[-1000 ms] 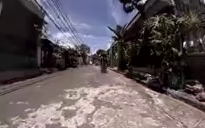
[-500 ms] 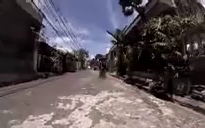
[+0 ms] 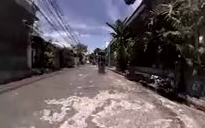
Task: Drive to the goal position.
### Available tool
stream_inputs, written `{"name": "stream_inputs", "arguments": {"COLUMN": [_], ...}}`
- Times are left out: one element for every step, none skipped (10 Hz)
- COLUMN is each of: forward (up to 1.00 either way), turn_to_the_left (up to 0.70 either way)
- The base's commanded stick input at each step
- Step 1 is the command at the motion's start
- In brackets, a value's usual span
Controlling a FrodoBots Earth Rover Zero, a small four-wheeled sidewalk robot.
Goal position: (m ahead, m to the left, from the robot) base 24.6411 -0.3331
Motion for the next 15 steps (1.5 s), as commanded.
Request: {"name": "stream_inputs", "arguments": {"forward": [0.85,0.85,0.85,0.85,0.85,0.85,0.85,0.85,0.85,0.85,0.85,0.85,0.85,0.85,0.85], "turn_to_the_left": [0.2,0.0,0.0,0.0,0.0,0.0,0.0,0.0,0.0,0.0,0.0,0.0,0.0,0.0,0.0]}}
